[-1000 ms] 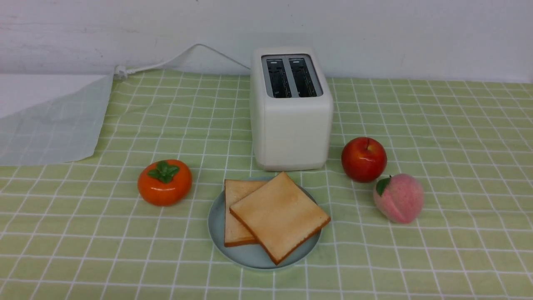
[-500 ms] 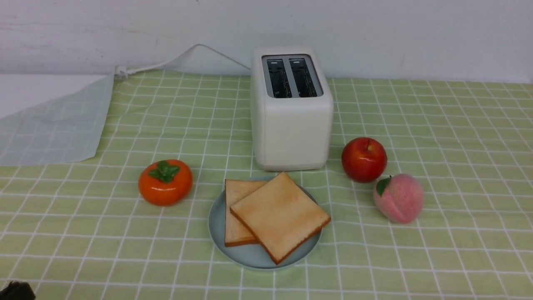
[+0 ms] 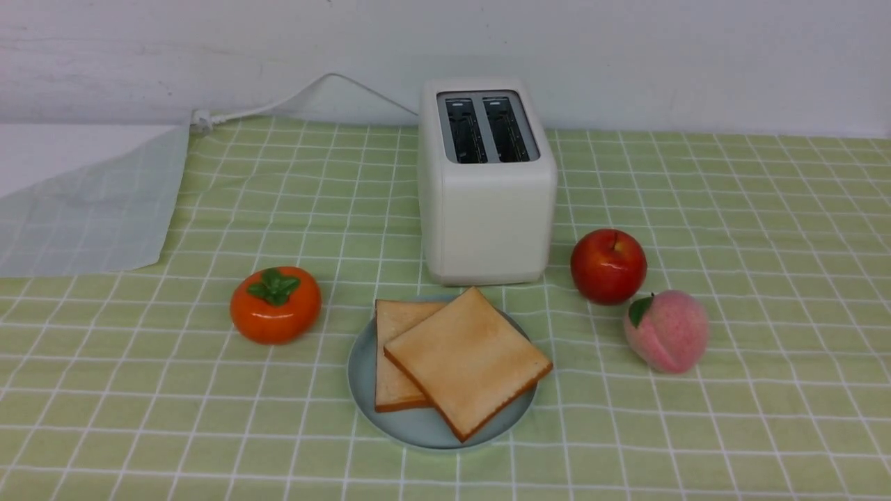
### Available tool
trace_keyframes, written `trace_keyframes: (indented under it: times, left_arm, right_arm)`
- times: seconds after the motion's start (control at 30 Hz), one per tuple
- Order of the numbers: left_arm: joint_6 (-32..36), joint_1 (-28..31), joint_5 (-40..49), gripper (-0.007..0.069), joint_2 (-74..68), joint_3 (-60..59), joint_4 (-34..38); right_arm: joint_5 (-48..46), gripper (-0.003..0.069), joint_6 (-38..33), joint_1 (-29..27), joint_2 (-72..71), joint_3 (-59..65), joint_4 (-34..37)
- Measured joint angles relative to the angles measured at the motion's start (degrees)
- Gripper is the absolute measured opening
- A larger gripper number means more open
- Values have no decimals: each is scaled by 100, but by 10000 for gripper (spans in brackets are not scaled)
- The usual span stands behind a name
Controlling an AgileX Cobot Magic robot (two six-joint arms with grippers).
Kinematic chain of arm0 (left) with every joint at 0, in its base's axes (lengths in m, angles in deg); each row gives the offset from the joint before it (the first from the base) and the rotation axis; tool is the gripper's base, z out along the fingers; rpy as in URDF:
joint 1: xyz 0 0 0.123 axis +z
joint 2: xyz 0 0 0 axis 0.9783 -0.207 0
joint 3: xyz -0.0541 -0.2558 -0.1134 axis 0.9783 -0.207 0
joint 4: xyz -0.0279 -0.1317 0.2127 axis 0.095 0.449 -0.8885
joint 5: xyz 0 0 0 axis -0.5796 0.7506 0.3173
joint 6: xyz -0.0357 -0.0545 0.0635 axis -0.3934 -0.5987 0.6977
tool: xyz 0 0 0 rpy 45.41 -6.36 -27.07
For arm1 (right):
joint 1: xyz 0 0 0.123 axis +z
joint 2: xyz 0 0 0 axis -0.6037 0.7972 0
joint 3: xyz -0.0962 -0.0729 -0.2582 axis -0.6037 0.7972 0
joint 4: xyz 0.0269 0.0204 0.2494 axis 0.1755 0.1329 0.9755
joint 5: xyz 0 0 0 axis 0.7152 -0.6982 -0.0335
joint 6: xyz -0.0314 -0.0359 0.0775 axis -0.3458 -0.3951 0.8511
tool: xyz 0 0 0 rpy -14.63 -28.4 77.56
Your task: Take toasted bread from bread machine on green coffee tablecloth place on plate.
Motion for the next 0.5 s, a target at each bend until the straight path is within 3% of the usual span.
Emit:
trace_keyframes:
  times: [0.5]
  left_arm:
    - [-7,0,0,-13,0,0,0]
  right_arm:
    - [0,26,0,0,0,0,0]
